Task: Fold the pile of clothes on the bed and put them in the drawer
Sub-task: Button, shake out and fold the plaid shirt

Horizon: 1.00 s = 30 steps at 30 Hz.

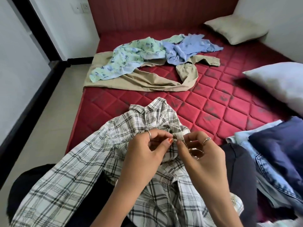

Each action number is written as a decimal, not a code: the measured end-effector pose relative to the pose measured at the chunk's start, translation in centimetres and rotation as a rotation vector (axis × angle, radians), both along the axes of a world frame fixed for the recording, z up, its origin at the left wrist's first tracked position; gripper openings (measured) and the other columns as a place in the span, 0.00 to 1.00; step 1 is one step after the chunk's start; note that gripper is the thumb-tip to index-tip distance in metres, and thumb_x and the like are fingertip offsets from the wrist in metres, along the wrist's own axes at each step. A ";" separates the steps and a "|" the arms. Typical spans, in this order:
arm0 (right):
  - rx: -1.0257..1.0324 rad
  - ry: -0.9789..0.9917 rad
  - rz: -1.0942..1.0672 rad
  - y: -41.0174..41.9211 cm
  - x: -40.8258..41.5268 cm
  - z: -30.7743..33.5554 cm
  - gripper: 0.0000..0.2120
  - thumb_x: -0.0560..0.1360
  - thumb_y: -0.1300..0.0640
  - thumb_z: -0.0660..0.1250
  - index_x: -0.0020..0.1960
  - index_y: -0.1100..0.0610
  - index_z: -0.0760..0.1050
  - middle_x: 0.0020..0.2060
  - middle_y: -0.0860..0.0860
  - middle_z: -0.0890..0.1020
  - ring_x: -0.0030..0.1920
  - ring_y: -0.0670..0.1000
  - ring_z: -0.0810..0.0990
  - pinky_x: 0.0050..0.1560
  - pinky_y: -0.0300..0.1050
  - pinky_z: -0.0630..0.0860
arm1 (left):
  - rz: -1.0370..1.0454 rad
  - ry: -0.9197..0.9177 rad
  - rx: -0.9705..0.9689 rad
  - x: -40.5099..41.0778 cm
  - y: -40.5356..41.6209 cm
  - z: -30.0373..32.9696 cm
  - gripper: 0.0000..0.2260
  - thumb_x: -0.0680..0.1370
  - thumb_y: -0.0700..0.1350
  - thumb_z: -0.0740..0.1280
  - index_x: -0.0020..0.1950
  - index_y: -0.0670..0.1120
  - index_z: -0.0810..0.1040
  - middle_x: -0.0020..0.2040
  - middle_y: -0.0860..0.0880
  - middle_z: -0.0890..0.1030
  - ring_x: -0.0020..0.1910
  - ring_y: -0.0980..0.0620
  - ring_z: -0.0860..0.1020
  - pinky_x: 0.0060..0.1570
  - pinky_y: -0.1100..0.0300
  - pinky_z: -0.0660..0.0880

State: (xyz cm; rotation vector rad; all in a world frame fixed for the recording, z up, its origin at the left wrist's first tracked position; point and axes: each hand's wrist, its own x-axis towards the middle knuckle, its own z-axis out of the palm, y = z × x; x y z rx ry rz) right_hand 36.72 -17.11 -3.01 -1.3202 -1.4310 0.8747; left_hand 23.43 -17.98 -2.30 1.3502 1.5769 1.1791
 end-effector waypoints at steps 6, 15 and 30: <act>0.101 -0.053 -0.029 -0.1 0.0 -0.1 0.07 0.72 0.59 0.73 0.39 0.52 0.76 0.33 0.47 0.80 0.35 0.47 0.79 0.34 0.34 0.73 | 0.008 0.066 0.028 0.7 -0.3 0.2 0.05 0.74 0.40 0.72 0.46 0.50 0.83 0.36 0.55 0.84 0.36 0.61 0.82 0.35 0.70 0.77; 0.032 -0.015 0.004 -0.4 -0.4 0.1 0.05 0.73 0.59 0.72 0.39 0.53 0.78 0.31 0.47 0.80 0.32 0.45 0.77 0.32 0.33 0.72 | 0.026 -0.027 0.045 0.8 -0.7 0.5 0.07 0.75 0.39 0.71 0.44 0.52 0.83 0.38 0.54 0.84 0.38 0.60 0.82 0.37 0.70 0.77; -0.138 0.222 0.085 -0.6 -0.5 0.1 0.10 0.75 0.54 0.68 0.38 0.57 0.81 0.29 0.51 0.82 0.31 0.47 0.78 0.34 0.42 0.74 | 0.101 -0.439 -0.037 1.0 -0.7 -0.1 0.06 0.72 0.40 0.71 0.41 0.51 0.84 0.40 0.50 0.85 0.41 0.55 0.84 0.38 0.67 0.77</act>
